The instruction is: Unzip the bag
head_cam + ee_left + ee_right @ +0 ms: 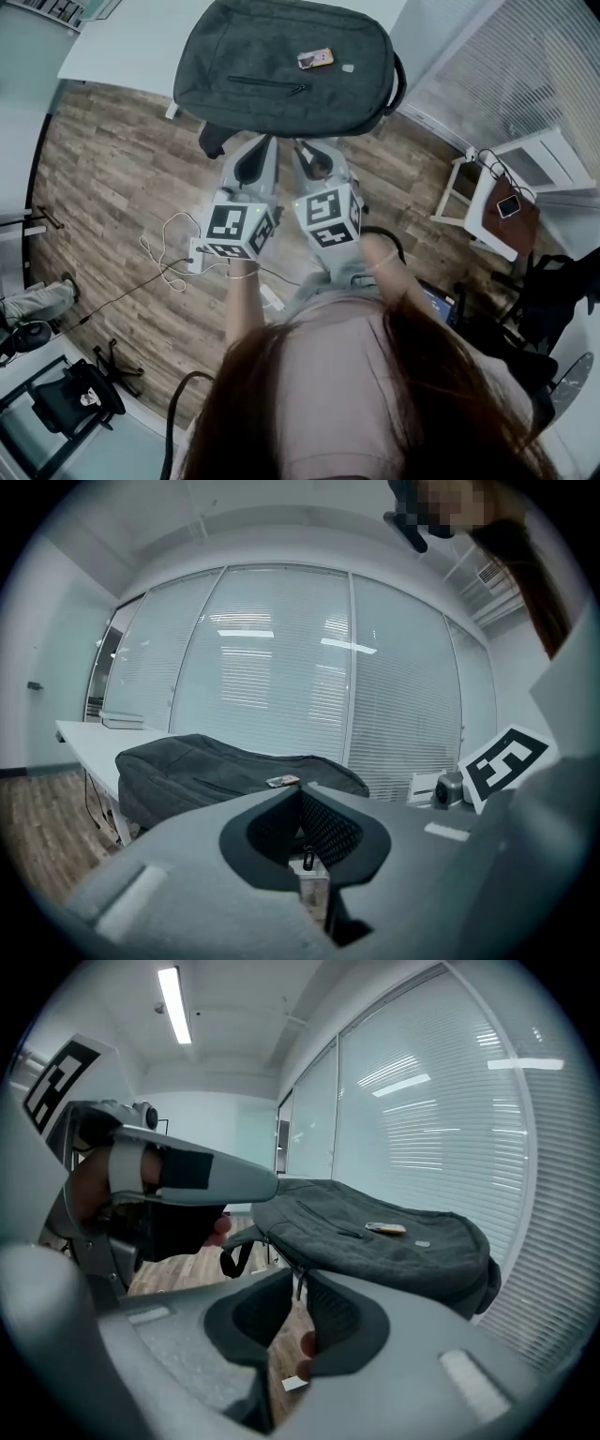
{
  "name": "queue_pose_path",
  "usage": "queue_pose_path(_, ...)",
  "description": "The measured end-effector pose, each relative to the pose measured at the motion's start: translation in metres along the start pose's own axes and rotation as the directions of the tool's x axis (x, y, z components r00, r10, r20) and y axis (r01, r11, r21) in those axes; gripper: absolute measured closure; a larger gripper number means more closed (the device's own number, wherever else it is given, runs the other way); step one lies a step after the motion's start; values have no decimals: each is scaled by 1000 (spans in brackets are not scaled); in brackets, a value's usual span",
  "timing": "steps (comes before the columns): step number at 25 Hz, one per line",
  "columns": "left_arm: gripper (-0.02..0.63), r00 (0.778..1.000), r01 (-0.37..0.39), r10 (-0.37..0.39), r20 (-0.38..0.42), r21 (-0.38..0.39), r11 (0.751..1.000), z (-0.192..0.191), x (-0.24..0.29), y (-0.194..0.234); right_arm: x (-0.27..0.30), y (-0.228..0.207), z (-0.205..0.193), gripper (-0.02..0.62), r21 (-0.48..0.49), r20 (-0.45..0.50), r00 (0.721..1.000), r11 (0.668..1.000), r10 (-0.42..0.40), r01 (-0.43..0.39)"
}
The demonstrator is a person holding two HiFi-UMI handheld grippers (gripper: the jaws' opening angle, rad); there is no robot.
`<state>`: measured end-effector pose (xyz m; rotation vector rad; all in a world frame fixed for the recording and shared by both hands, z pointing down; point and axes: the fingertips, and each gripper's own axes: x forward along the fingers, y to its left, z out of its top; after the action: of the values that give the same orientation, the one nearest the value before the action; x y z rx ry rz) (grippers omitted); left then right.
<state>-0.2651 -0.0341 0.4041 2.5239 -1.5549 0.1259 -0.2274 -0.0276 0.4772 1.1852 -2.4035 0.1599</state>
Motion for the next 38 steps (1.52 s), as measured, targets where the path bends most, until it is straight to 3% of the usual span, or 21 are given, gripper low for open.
queue_pose_path(15, 597, 997, 47, -48, -64, -18, 999, -19, 46, 21, 26, 3, -14, 541, 39, -33, 999, 999, 8, -7)
queue_pose_path(21, 598, 990, 54, -60, -129, -48, 997, -36, 57, 31, 33, 7, -15, 541, 67, -33, 999, 998, -12, 14)
queue_pose_path(31, 598, 986, 39, -47, -158, -54, 998, -47, 60, 33, 36, 2, -16, 581, 192, -7, 996, 978, -85, 85)
queue_pose_path(38, 598, 983, 3, -11, -181, -47, 999, -51, 62, 34, 29, -1, -20, 584, 132, -14, 994, 986, -104, 105)
